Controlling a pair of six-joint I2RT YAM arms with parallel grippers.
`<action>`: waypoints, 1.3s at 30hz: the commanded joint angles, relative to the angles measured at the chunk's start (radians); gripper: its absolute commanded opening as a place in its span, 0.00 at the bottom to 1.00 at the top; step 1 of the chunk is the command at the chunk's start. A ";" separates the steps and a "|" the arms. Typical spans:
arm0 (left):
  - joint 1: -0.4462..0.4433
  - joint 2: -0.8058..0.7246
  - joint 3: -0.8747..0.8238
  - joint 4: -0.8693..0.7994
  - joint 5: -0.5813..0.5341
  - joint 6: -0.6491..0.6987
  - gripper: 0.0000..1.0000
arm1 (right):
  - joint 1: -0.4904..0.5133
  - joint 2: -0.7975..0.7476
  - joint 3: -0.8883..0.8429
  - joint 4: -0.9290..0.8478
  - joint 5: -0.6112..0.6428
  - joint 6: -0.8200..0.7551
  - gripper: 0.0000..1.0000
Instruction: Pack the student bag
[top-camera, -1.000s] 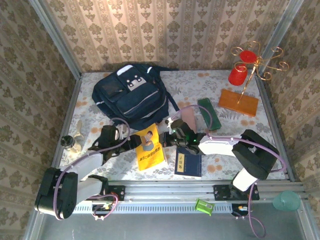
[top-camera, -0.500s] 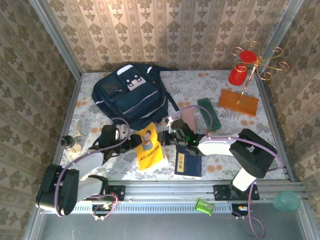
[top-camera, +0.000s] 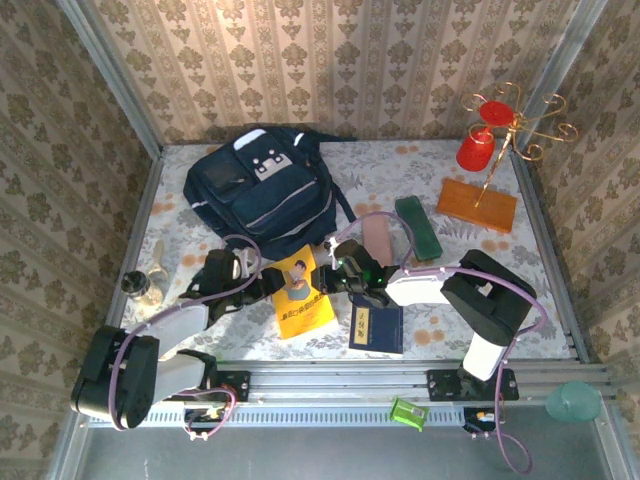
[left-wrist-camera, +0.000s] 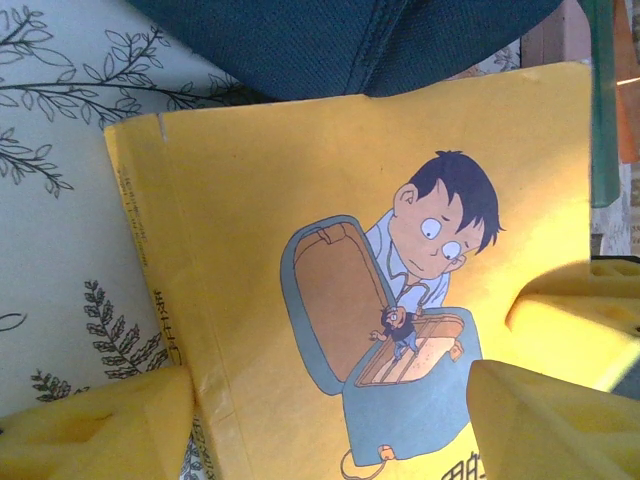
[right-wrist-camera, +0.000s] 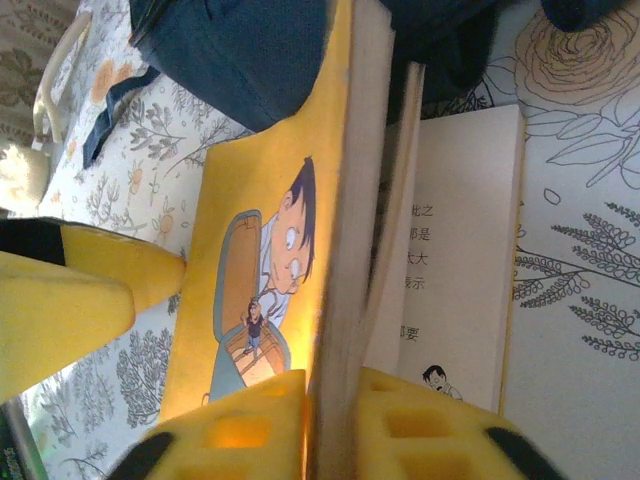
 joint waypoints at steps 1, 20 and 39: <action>-0.012 -0.030 -0.004 -0.029 0.015 0.017 0.74 | 0.017 -0.006 0.023 -0.035 -0.012 -0.022 0.07; 0.126 -0.224 -0.056 0.274 0.290 -0.164 0.99 | -0.029 -0.336 0.003 0.170 -0.174 0.144 0.00; 0.113 -0.022 -0.019 0.803 0.399 -0.449 0.68 | -0.068 -0.362 0.011 0.149 -0.130 0.160 0.00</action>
